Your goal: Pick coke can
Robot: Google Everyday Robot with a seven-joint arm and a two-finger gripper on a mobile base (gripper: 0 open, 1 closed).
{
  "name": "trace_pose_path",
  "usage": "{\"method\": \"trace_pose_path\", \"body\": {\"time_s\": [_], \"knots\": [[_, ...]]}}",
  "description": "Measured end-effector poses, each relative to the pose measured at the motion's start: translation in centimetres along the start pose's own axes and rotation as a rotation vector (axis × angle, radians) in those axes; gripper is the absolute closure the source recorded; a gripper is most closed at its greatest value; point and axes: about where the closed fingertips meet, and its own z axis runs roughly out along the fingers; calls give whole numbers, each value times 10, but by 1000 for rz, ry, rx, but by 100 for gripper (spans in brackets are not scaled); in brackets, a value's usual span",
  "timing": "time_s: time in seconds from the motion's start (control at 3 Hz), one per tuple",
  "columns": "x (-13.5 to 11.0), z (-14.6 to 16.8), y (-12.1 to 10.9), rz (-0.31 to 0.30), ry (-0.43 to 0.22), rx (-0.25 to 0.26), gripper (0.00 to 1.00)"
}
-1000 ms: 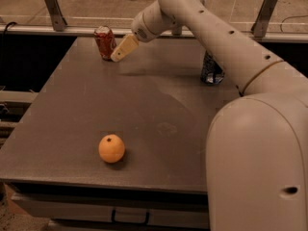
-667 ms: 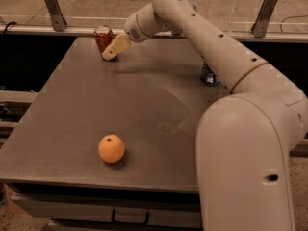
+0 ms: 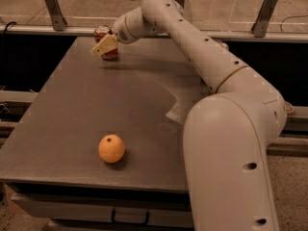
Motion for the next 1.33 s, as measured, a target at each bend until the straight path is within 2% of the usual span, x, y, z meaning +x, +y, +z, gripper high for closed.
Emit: {"method": "trace_pose_path", "body": {"time_s": [0.33, 0.67, 1.0, 1.33], "knots": [[-2, 4, 2, 13, -21, -3, 41], [-14, -4, 17, 6, -63, -28, 64], [-43, -25, 57, -42, -153, -129, 88], [-78, -51, 117, -131, -285, -315, 100]]}}
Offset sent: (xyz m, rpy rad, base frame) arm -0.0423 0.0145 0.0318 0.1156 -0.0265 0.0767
